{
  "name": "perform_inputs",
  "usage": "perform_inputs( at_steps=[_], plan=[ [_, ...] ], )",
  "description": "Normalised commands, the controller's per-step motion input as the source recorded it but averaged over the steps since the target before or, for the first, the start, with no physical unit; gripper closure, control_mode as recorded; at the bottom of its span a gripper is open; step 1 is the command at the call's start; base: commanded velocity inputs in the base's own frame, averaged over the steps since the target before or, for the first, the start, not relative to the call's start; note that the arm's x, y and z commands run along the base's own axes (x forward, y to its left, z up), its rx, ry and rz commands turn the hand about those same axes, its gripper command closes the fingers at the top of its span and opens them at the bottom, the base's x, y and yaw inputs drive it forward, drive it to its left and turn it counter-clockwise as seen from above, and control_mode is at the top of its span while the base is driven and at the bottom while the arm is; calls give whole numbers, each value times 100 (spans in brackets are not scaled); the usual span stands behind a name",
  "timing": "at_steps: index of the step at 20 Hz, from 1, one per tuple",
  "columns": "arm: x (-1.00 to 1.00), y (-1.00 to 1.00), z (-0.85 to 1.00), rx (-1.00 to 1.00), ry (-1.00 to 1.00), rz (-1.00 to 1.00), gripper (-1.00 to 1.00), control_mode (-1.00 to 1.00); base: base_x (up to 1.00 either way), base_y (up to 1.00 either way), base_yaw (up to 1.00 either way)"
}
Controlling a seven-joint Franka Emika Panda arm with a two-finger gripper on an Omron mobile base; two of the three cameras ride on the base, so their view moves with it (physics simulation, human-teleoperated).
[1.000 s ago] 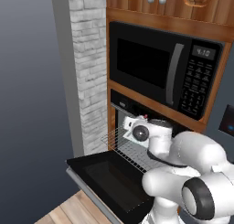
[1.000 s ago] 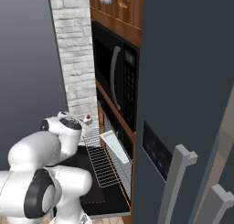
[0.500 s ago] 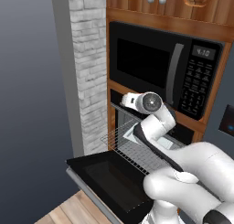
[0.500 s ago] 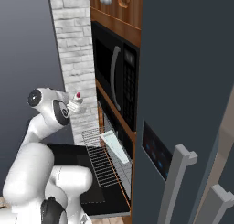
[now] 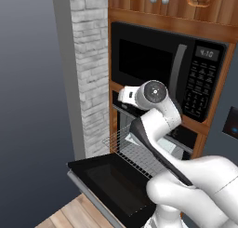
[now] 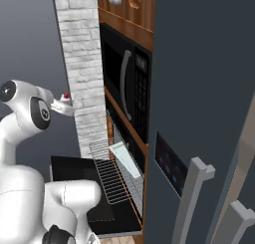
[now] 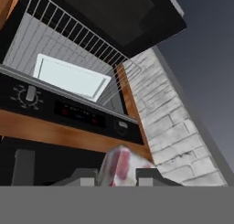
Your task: Take the baked cake out of the oven and place it on the plate for cooling. Then close the oven door.
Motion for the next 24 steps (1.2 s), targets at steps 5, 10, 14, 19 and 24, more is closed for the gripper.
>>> perform_inputs(
  at_steps=[5, 10, 14, 19, 24],
  plan=[
    [-37, 8, 18, 0, 0, 0, 100, -100, 0, 0, 0],
    [-22, 0, 0, 0, 0, 0, 100, 100, -13, 0, 0],
    [0, 0, 0, 0, 0, 0, 100, 100, -100, 4, 0],
    [0, 0, 0, 0, 0, 0, 100, 100, -100, 2, 0],
    [0, 0, 0, 0, 0, 0, 100, 100, -100, 0, 0]
  ],
)
